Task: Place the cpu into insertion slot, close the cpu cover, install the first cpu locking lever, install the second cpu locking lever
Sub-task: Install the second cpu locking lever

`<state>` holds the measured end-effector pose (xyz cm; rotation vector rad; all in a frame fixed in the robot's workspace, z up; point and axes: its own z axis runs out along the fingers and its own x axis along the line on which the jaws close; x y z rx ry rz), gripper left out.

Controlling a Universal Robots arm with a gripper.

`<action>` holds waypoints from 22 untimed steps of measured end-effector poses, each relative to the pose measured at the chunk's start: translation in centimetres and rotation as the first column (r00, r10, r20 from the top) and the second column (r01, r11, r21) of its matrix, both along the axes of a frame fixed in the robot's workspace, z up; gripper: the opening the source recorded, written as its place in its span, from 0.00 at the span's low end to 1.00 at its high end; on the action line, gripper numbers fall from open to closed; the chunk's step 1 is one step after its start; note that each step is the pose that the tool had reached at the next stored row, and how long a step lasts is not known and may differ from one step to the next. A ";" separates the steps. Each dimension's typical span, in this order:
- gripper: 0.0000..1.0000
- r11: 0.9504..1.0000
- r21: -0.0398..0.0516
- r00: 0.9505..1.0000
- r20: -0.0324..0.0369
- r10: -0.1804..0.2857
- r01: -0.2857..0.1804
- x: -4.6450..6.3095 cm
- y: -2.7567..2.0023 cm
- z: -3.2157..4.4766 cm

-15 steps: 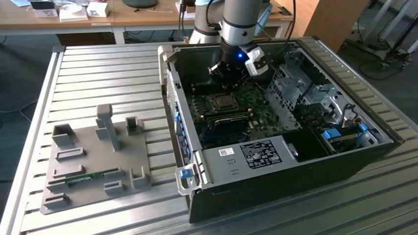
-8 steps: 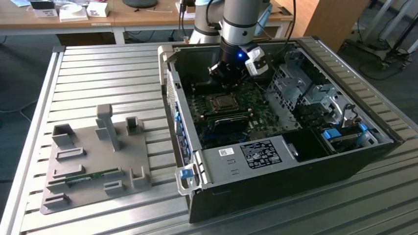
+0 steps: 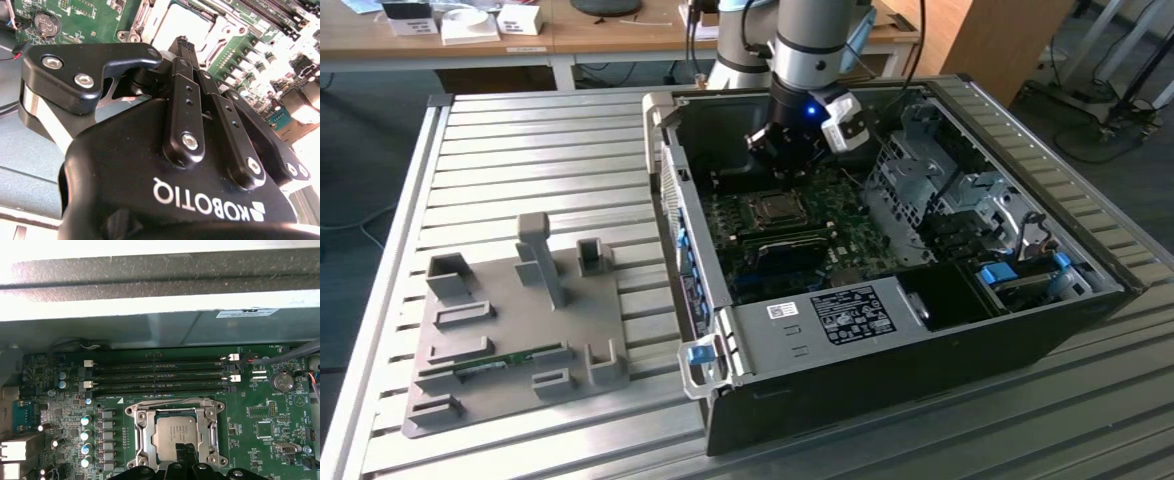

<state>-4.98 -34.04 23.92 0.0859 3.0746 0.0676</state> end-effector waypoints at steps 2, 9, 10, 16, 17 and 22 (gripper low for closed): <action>0.11 1.000 0.000 1.000 0.000 0.000 0.000 0.0 0.00 0.08; 0.11 1.000 0.000 1.000 0.000 0.000 0.000 0.0 0.00 0.29; 0.11 1.000 0.000 1.000 0.000 0.000 0.000 0.0 0.00 0.29; 0.11 1.000 0.000 1.000 0.000 0.000 0.000 0.0 -0.13 0.29; 0.11 1.000 0.000 1.000 0.000 0.000 0.000 0.0 -0.15 0.29; 0.11 1.000 0.000 1.000 0.000 0.000 0.000 0.0 -0.24 0.32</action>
